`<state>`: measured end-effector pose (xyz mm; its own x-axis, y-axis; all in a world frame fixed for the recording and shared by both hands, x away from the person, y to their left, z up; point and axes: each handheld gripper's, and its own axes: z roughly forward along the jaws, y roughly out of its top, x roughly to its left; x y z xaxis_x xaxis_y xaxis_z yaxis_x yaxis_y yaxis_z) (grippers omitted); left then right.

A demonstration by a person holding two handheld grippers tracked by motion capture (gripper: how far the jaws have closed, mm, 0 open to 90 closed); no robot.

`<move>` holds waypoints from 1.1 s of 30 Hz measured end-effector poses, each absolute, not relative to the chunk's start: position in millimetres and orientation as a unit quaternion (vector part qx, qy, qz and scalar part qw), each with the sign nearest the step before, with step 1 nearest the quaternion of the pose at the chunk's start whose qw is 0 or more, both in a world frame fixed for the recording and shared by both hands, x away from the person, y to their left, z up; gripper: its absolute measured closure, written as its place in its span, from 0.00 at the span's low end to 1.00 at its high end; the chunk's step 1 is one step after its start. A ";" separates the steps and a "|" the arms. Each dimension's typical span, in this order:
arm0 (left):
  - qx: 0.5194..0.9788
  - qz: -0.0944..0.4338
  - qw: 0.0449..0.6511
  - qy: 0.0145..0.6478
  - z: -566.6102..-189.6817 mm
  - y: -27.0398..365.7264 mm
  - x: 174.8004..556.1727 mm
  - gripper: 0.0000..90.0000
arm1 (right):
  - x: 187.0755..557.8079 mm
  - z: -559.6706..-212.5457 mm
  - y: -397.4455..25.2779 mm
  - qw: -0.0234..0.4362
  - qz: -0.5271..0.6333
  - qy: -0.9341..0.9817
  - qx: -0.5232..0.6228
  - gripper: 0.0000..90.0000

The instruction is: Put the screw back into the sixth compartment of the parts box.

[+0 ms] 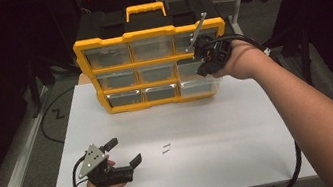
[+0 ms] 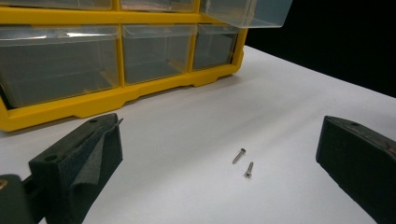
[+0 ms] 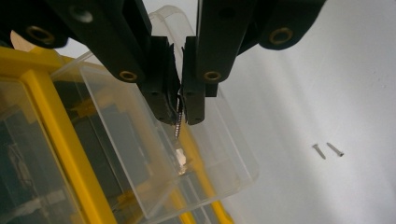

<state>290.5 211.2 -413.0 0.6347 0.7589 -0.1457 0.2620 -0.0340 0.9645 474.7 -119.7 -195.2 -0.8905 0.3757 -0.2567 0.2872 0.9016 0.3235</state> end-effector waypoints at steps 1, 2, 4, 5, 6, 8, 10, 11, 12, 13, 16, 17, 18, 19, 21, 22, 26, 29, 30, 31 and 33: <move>0.687 0.212 0.588 0.371 -413.0 211.1 290.5 0.01 | 475.9 -195.7 -119.7 0.159 0.139 0.962 0.174 0.97; 0.687 0.212 0.588 0.371 -413.0 211.1 290.5 0.01 | 476.7 -196.0 -119.8 0.158 0.139 0.962 0.173 0.97; 0.687 0.212 0.588 0.371 -413.0 211.1 290.4 0.01 | 478.1 -196.8 -119.8 0.160 0.138 0.962 0.175 0.97; 0.687 0.212 0.587 0.371 -413.1 211.2 290.5 0.01 | 478.4 -196.9 -119.8 0.159 0.139 0.961 0.177 0.97; 0.687 0.211 0.587 0.371 -413.0 211.3 290.5 0.01 | 478.4 -196.9 -119.9 0.159 0.139 0.961 0.179 0.97; 0.687 0.211 0.587 0.371 -413.0 211.2 290.5 0.01 | 479.2 -196.5 -120.1 0.160 0.142 0.961 0.178 0.97; 0.687 0.211 0.587 0.371 -413.1 211.0 290.4 0.01 | 479.7 -196.6 -120.1 0.160 0.142 0.960 0.179 0.97; 0.688 0.211 0.587 0.371 -413.0 211.0 290.3 0.01 | 480.0 -196.6 -120.1 0.159 0.143 0.960 0.179 0.96; 0.687 0.211 0.588 0.371 -413.0 211.0 290.3 0.01 | 480.4 -196.6 -120.2 0.162 0.143 0.960 0.179 0.96; 0.686 0.211 0.589 0.372 -413.0 210.8 290.2 0.01 | 481.0 -196.5 -120.4 0.162 0.146 0.959 0.179 0.95; 0.687 0.212 0.587 0.371 -413.0 211.4 290.2 0.01 | 482.4 -195.1 -121.2 0.156 0.157 0.957 0.186 0.83; 0.687 0.211 0.587 0.371 -412.9 211.4 290.3 0.01 | 481.7 -194.8 -121.0 0.152 0.160 0.957 0.186 0.82; 0.687 0.211 0.588 0.371 -412.9 211.5 290.4 0.01 | 480.7 -194.4 -120.9 0.152 0.159 0.958 0.184 0.83; 0.688 0.211 0.587 0.371 -413.0 211.5 290.5 0.01 | 479.3 -194.4 -120.5 0.147 0.160 0.959 0.184 0.83; 0.688 0.211 0.587 0.371 -413.2 211.4 290.6 0.01 | 476.3 -194.5 -119.9 0.146 0.155 0.960 0.180 0.83; 0.688 0.211 0.587 0.371 -413.2 211.3 290.7 0.01 | 474.7 -194.7 -119.8 0.144 0.154 0.961 0.180 0.83; 0.688 0.210 0.588 0.371 -413.3 210.2 290.6 0.01 | 467.7 -193.9 -119.4 0.142 0.150 0.962 0.176 0.83; 0.689 0.211 0.586 0.370 -413.2 210.1 290.6 0.01 | 461.8 -193.9 -118.4 0.143 0.149 0.964 0.169 0.83; 0.689 0.211 0.586 0.370 -413.2 210.0 290.5 0.01 | 459.1 -194.1 -118.0 0.142 0.149 0.964 0.169 0.83; 0.689 0.212 0.586 0.370 -413.1 209.9 290.5 0.01 | 455.7 -194.7 -117.7 0.140 0.149 0.964 0.170 0.84; 0.690 0.212 0.586 0.369 -413.2 209.8 290.6 0.01 | 451.5 -195.3 -117.6 0.140 0.150 0.965 0.164 0.84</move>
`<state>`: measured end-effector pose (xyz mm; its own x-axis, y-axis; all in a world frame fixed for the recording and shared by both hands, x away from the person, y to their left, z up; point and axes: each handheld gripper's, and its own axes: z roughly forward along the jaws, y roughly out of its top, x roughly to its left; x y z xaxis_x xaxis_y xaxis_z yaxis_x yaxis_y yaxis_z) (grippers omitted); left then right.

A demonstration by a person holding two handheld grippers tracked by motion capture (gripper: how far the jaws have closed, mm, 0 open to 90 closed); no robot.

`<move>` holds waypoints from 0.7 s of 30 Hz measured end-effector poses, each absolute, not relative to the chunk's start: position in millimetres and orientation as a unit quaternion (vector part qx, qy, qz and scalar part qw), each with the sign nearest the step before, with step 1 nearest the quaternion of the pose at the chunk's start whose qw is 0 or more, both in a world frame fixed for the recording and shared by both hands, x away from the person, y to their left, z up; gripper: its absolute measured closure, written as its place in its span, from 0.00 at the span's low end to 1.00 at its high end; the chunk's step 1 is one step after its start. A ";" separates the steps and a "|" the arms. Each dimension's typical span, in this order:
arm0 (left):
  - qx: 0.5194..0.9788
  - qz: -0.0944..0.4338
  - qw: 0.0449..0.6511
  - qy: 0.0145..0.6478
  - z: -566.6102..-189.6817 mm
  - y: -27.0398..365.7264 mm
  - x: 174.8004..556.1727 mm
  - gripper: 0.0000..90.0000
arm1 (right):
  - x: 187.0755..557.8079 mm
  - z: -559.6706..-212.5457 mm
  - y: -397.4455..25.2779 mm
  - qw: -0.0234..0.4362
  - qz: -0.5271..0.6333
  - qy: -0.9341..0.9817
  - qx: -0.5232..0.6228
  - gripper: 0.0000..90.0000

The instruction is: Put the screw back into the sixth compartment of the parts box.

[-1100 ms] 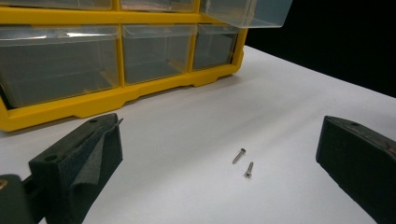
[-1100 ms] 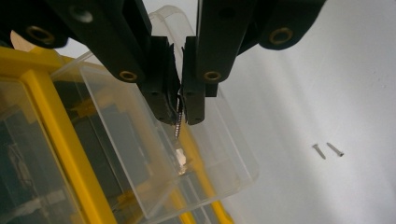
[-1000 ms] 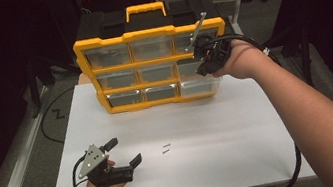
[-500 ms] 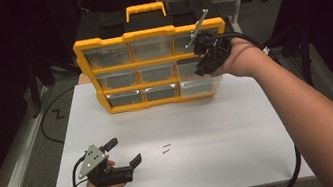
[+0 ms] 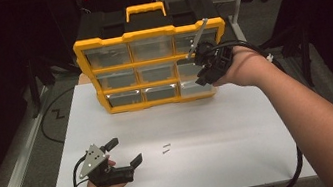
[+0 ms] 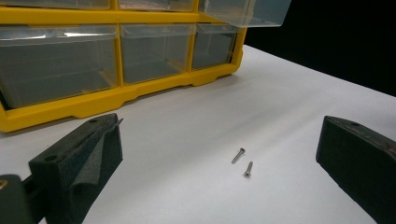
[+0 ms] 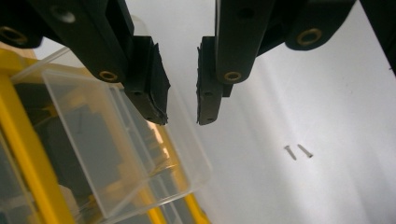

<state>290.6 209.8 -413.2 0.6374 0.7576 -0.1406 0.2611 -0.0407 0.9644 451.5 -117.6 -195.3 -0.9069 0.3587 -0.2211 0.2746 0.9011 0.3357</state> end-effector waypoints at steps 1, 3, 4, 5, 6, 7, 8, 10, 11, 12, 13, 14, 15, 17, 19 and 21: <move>0.690 0.212 0.585 0.369 -413.3 209.6 290.6 0.01 | 448.3 -196.1 -117.6 0.140 0.150 0.965 0.165 0.84; 0.690 0.212 0.586 0.369 -413.3 209.4 290.5 0.01 | 443.5 -197.7 -117.6 0.140 0.150 0.965 0.164 0.83; 0.690 0.212 0.586 0.368 -413.2 209.2 290.3 0.01 | 442.0 -198.6 -117.7 0.140 0.153 0.965 0.158 0.83; 0.690 0.213 0.586 0.368 -413.1 209.1 290.1 0.01 | 439.1 -199.9 -117.3 0.140 0.151 0.965 0.162 0.83; 0.690 0.213 0.586 0.368 -412.9 209.1 289.9 0.01 | 437.5 -201.3 -117.2 0.141 0.152 0.966 0.157 0.82; 0.690 0.213 0.586 0.367 -412.7 209.2 289.7 0.01 | 435.6 -202.9 -116.8 0.142 0.152 0.966 0.154 0.82; 0.690 0.213 0.587 0.367 -412.6 209.3 289.6 0.01 | 432.9 -204.3 -116.2 0.139 0.149 0.966 0.157 0.82; 0.689 0.213 0.587 0.367 -412.6 209.3 289.6 0.01 | 429.8 -207.8 -115.3 0.138 0.149 0.967 0.153 0.81; 0.689 0.213 0.587 0.367 -412.6 209.2 289.6 0.01 | 428.9 -209.2 -114.9 0.138 0.149 0.967 0.151 0.81; 0.690 0.213 0.587 0.367 -412.6 209.1 289.5 0.01 | 427.0 -211.1 -114.4 0.137 0.147 0.968 0.152 0.81; 0.690 0.213 0.587 0.367 -412.6 209.0 289.5 0.01 | 425.8 -213.0 -114.2 0.136 0.145 0.968 0.151 0.80; 0.690 0.214 0.587 0.367 -412.6 209.0 289.4 0.01 | 425.5 -214.1 -114.1 0.138 0.144 0.969 0.148 0.80; 0.690 0.214 0.587 0.366 -412.5 209.0 289.3 0.01 | 424.6 -215.8 -113.9 0.137 0.145 0.969 0.147 0.80; 0.688 0.213 0.589 0.367 -412.5 208.9 289.2 0.01 | 422.5 -218.9 -113.9 0.137 0.141 0.969 0.148 0.79; 0.688 0.213 0.589 0.367 -412.5 208.9 289.2 0.01 | 420.8 -222.0 -114.1 0.133 0.141 0.970 0.150 0.79; 0.689 0.214 0.587 0.366 -412.5 209.0 289.4 0.01 | 419.1 -225.0 -114.1 0.132 0.139 0.970 0.150 0.77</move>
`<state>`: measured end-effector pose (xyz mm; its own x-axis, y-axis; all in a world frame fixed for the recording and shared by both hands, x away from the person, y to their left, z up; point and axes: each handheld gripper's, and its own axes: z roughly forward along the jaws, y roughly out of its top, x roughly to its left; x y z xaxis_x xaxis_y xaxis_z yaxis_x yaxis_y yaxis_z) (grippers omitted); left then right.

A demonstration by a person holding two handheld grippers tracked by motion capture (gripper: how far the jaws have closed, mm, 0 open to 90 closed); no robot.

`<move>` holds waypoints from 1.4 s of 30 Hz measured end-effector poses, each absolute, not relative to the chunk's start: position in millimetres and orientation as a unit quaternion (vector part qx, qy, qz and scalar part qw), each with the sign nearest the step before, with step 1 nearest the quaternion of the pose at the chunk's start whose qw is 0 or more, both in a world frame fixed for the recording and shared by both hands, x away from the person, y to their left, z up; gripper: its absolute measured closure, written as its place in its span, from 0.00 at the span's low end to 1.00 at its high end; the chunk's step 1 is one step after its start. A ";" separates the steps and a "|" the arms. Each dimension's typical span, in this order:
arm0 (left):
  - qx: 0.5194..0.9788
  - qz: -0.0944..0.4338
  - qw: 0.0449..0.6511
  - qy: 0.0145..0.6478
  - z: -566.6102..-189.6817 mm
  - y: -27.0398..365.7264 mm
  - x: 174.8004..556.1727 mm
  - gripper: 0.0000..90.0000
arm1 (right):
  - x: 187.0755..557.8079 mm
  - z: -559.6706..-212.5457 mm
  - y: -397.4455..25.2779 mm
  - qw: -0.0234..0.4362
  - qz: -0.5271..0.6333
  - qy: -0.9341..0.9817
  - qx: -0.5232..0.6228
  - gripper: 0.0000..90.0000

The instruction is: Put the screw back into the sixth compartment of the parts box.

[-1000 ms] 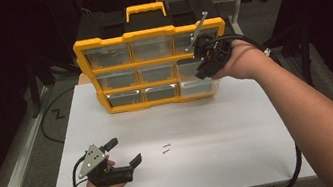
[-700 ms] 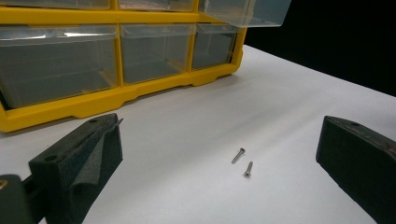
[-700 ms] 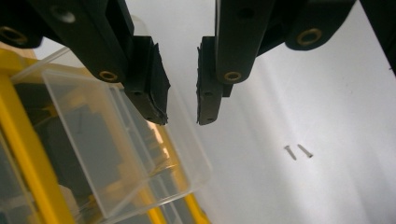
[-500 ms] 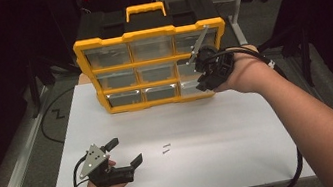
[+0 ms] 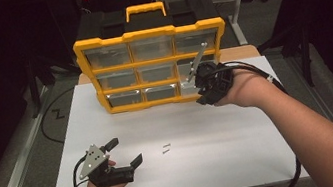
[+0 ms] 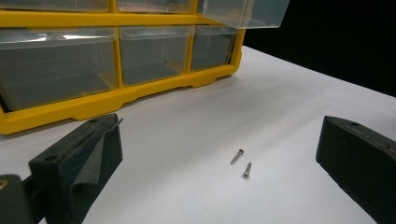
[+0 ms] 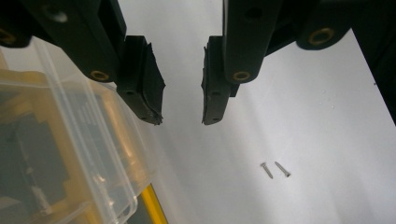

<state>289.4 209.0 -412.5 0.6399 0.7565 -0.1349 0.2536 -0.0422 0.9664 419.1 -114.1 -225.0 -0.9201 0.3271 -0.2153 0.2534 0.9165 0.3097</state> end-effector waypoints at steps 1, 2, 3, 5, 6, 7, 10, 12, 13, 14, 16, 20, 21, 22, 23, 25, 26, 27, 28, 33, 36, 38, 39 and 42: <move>0.689 0.214 0.587 0.366 -412.6 208.9 289.4 0.01 | 418.3 -227.7 -114.1 0.132 0.140 0.970 0.147 0.76; 0.690 0.214 0.587 0.366 -412.6 208.8 289.4 0.01 | 417.7 -229.6 -114.1 0.132 0.141 0.970 0.146 0.76; 0.690 0.214 0.587 0.366 -412.6 208.7 289.3 0.01 | 417.2 -231.9 -114.3 0.134 0.140 0.971 0.143 0.75; 0.690 0.214 0.587 0.366 -412.6 208.4 289.2 0.01 | 414.7 -236.7 -114.1 0.130 0.137 0.971 0.148 0.72; 0.690 0.214 0.587 0.365 -412.6 208.2 289.2 0.01 | 413.9 -239.4 -114.0 0.128 0.139 0.971 0.149 0.70; 0.690 0.214 0.587 0.365 -412.6 208.1 289.2 0.01 | 413.1 -242.4 -114.0 0.124 0.141 0.971 0.151 0.69; 0.690 0.214 0.587 0.365 -412.8 207.8 289.3 0.01 | 411.3 -249.4 -113.6 0.125 0.139 0.971 0.147 0.67; 0.692 0.213 0.585 0.365 -412.4 208.1 289.0 0.01 | 409.3 -254.3 -112.7 0.122 0.138 0.972 0.145 0.67; 0.691 0.214 0.586 0.365 -412.6 207.9 289.1 0.01 | 408.3 -257.0 -112.1 0.121 0.136 0.973 0.143 0.67; 0.692 0.213 0.586 0.365 -412.5 207.9 289.1 0.01 | 407.7 -260.0 -111.3 0.123 0.134 0.974 0.137 0.67; 0.692 0.215 0.585 0.364 -412.5 208.1 289.3 0.01 | 406.1 -265.0 -109.4 0.120 0.128 0.975 0.134 0.66; 0.691 0.215 0.586 0.364 -412.3 208.0 289.0 0.01 | 402.0 -276.6 -104.2 0.113 0.127 0.977 0.130 0.64; 0.691 0.214 0.587 0.364 -412.3 208.0 289.0 0.01 | 401.4 -280.7 -102.9 0.112 0.130 0.977 0.126 0.64; 0.691 0.214 0.587 0.364 -412.4 208.1 289.1 0.01 | 400.4 -283.8 -101.6 0.111 0.128 0.977 0.126 0.63; 0.691 0.214 0.586 0.364 -412.5 208.2 289.2 0.01 | 400.4 -286.9 -100.9 0.112 0.131 0.978 0.120 0.62; 0.692 0.214 0.586 0.364 -412.6 208.0 289.4 0.01 | 398.9 -293.2 -98.8 0.109 0.133 0.978 0.120 0.59; 0.692 0.214 0.586 0.364 -412.6 207.9 289.5 0.01 | 398.4 -294.6 -98.1 0.111 0.130 0.978 0.118 0.57; 0.692 0.214 0.586 0.364 -412.7 207.8 289.5 0.01 | 397.1 -298.8 -95.8 0.112 0.125 0.979 0.113 0.55; 0.692 0.214 0.586 0.363 -412.7 207.9 289.6 0.01 | 396.3 -301.0 -95.2 0.111 0.130 0.979 0.115 0.54; 0.692 0.214 0.586 0.363 -412.6 207.9 289.6 0.01 | 395.3 -314.1 -88.3 0.102 0.129 0.981 0.107 0.40; 0.692 0.214 0.586 0.363 -412.6 207.9 289.5 0.01 | 392.5 -319.8 -82.1 0.101 0.132 0.980 0.108 0.36; 0.692 0.214 0.586 0.363 -412.6 208.0 289.5 0.01 | 391.5 -324.1 -77.1 0.098 0.139 0.980 0.100 0.36; 0.692 0.213 0.586 0.363 -412.6 208.1 289.5 0.01 | 390.2 -326.2 -74.2 0.098 0.138 0.980 0.100 0.36; 0.692 0.213 0.587 0.363 -412.5 208.3 289.4 0.01 | 389.3 -331.4 -68.9 0.095 0.141 0.981 0.097 0.36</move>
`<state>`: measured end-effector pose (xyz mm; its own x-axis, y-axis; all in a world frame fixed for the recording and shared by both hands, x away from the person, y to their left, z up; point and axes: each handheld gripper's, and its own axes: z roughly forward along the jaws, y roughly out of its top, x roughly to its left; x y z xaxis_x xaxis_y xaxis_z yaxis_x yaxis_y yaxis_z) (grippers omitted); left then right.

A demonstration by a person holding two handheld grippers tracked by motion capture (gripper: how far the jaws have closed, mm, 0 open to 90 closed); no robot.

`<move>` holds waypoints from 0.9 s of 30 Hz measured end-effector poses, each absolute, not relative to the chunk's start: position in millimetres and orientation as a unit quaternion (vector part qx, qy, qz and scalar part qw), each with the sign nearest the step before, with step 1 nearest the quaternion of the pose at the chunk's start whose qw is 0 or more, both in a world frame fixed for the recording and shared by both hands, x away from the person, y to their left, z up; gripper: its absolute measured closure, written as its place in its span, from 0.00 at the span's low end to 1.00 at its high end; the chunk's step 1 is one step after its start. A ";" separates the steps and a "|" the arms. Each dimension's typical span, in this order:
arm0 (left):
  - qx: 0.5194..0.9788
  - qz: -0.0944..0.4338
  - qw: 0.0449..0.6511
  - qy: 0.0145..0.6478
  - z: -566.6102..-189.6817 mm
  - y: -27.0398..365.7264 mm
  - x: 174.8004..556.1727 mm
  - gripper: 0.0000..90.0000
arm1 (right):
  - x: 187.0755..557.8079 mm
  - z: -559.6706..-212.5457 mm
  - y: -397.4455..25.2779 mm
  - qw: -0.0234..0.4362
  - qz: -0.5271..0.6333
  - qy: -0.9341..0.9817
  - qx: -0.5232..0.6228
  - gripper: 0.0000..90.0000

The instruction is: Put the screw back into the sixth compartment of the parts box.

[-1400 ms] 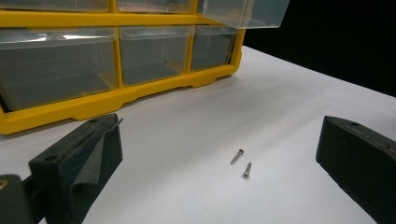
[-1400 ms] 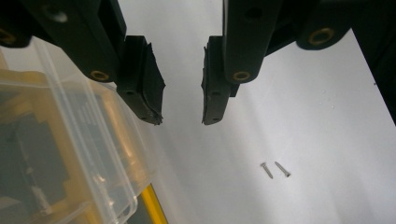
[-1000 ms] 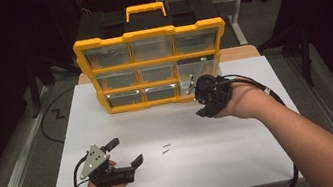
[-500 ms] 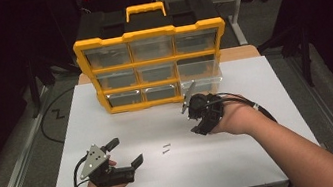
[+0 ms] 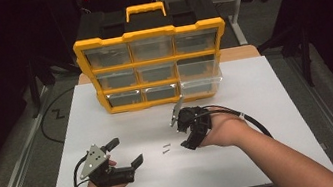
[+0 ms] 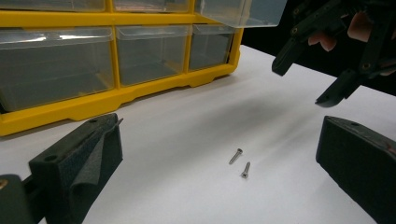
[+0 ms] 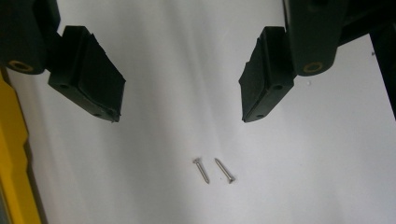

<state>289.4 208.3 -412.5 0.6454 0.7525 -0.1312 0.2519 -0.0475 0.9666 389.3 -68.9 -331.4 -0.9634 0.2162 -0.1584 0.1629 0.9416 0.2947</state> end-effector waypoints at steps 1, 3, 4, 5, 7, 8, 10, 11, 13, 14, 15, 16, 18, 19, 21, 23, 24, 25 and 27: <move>0.692 0.213 0.587 0.363 -412.5 208.4 289.4 0.01 | 389.0 -333.3 -66.4 0.090 0.138 0.982 0.097 0.36; 0.691 0.213 0.587 0.363 -412.4 208.6 289.4 0.01 | 388.9 -337.4 -63.0 0.086 0.140 0.981 0.098 0.37; 0.692 0.213 0.587 0.363 -412.4 208.7 289.4 0.01 | 389.8 -340.2 -60.8 0.087 0.143 0.982 0.088 0.38; 0.691 0.214 0.587 0.363 -412.4 208.7 289.5 0.01 | 388.8 -342.3 -58.9 0.085 0.141 0.982 0.090 0.38; 0.691 0.213 0.587 0.363 -412.4 208.8 289.5 0.01 | 389.3 -347.9 -56.4 0.081 0.150 0.982 0.086 0.40; 0.692 0.213 0.587 0.363 -412.5 208.9 289.5 0.01 | 389.4 -351.0 -55.0 0.076 0.150 0.982 0.087 0.40; 0.692 0.213 0.586 0.363 -412.6 208.9 289.6 0.01 | 388.1 -358.3 -50.8 0.075 0.140 0.984 0.076 0.41; 0.692 0.213 0.586 0.363 -412.6 208.9 289.7 0.01 | 387.6 -360.3 -49.7 0.074 0.142 0.984 0.075 0.42; 0.692 0.213 0.587 0.363 -412.5 209.0 289.7 0.01 | 387.0 -364.7 -46.8 0.072 0.145 0.984 0.075 0.42; 0.692 0.213 0.587 0.363 -412.5 208.9 289.7 0.01 | 387.5 -366.9 -45.0 0.072 0.144 0.985 0.067 0.43; 0.692 0.213 0.586 0.363 -412.5 209.0 289.7 0.01 | 387.2 -368.4 -43.9 0.071 0.145 0.985 0.068 0.44; 0.692 0.213 0.587 0.363 -412.5 209.1 289.7 0.01 | 387.1 -370.2 -42.1 0.068 0.143 0.985 0.069 0.45; 0.692 0.213 0.587 0.363 -412.5 209.3 289.6 0.01 | 387.4 -374.1 -39.3 0.068 0.148 0.985 0.063 0.46; 0.692 0.214 0.587 0.363 -412.5 209.3 289.6 0.01 | 387.2 -375.5 -37.8 0.069 0.148 0.984 0.063 0.48; 0.692 0.213 0.587 0.363 -412.5 209.3 289.5 0.01 | 387.9 -376.7 -35.1 0.065 0.143 0.986 0.062 0.50; 0.691 0.213 0.587 0.363 -412.5 209.5 289.5 0.01 | 389.1 -378.4 -32.6 0.061 0.144 0.986 0.060 0.52; 0.691 0.213 0.587 0.363 -412.5 209.6 289.6 0.01 | 389.5 -379.3 -31.4 0.061 0.147 0.985 0.062 0.54; 0.691 0.213 0.587 0.363 -412.5 209.6 289.6 0.01 | 390.4 -380.3 -30.0 0.061 0.150 0.985 0.059 0.56; 0.692 0.213 0.587 0.363 -412.5 209.6 289.7 0.01 | 391.1 -380.6 -27.9 0.057 0.150 0.985 0.057 0.58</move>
<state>289.7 209.6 -412.5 0.6455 0.7523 -0.1315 0.2522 -0.0475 0.9665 391.1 -27.9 -380.6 -0.9870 0.1294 -0.0949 0.0954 0.9487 0.3014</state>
